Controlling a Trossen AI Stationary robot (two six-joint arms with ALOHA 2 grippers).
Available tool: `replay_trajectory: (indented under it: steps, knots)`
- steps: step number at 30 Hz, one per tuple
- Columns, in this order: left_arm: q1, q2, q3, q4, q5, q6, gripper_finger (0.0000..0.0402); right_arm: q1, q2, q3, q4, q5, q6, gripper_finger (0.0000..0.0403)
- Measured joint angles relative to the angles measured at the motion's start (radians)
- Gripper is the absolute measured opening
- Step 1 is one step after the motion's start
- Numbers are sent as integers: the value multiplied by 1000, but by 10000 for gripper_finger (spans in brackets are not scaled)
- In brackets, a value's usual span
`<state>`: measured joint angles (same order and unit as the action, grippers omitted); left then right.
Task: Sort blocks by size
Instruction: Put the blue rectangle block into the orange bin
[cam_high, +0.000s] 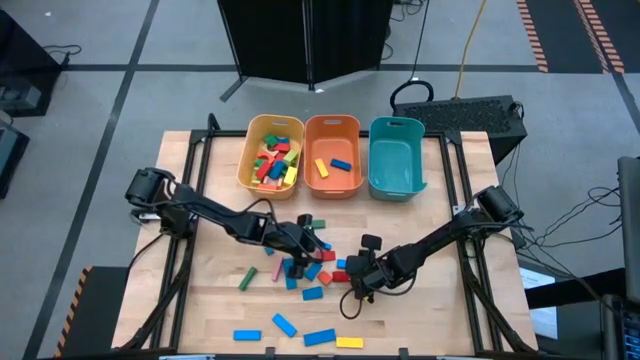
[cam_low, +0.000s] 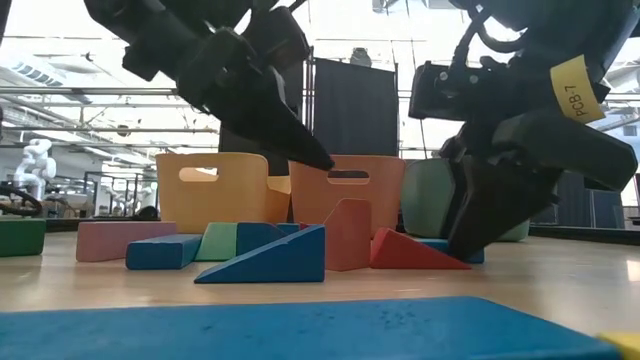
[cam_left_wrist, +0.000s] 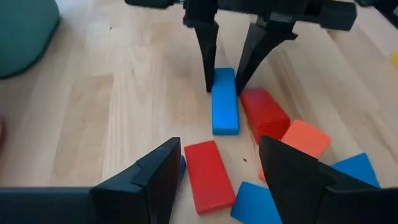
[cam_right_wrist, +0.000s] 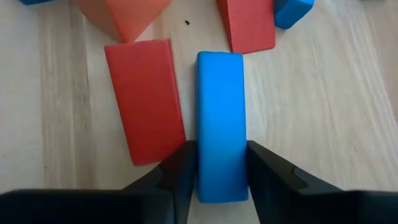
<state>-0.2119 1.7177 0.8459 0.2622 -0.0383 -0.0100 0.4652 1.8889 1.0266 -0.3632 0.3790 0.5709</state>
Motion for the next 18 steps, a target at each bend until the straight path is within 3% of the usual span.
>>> replay_trajectory:
  steps: [5,18]
  knots:
    - [0,41,1,27,-1,45,219,5,-2,-1,3,53,-8,92]
    - [0,124,1,112,-6,147,219,14,7,-5,46,190,-45,95]
